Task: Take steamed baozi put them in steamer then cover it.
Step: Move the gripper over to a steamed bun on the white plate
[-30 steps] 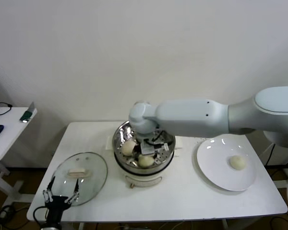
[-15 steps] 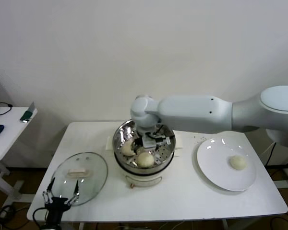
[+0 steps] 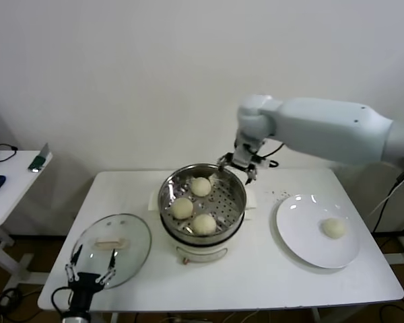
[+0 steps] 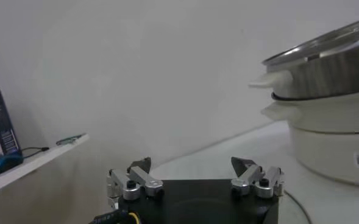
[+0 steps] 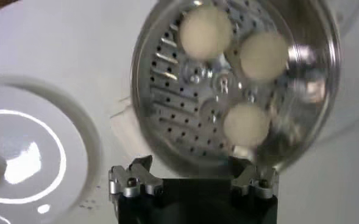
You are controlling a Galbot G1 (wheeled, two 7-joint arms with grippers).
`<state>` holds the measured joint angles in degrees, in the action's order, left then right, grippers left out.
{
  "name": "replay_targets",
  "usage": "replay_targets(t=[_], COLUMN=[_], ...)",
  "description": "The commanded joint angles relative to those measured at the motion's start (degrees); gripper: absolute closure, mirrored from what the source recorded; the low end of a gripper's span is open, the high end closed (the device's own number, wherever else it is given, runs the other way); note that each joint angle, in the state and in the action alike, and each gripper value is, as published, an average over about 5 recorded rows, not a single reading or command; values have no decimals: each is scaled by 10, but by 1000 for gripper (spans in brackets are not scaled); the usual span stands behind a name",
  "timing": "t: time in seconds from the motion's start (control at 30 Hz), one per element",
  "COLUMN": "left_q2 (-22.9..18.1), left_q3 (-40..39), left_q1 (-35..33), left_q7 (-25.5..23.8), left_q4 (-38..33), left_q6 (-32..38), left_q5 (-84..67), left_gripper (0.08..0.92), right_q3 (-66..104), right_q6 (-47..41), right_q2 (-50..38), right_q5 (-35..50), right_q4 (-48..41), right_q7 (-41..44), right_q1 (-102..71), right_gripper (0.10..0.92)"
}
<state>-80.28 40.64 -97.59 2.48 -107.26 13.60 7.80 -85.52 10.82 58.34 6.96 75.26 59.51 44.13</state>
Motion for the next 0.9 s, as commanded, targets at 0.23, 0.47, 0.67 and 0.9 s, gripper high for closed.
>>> replay_targets(t=[0.23, 0.47, 0.67, 0.9], left_q2=[-10, -9, -13, -17], left_q3=[-4, 6, 7, 3], left_q1=[13, 6, 6, 9], left_q7=[-1, -1, 0, 0], left_q4=[-13, -13, -13, -11], left_q6=[-10, -11, -17, -23], left_q5=[6, 5, 12, 25], left_gripper=[177, 177, 177, 177], right_q3=[50, 228, 320, 364], right_q6=[-241, -199, -151, -112], right_q2=[-254, -289, -266, -223], right_q5=[81, -43, -133, -180], right_q4=[-46, -113, -179, -250], right_q7=[26, 55, 60, 59], right_q1=[-119, -320, -416, -442], right_gripper=[203, 203, 203, 203])
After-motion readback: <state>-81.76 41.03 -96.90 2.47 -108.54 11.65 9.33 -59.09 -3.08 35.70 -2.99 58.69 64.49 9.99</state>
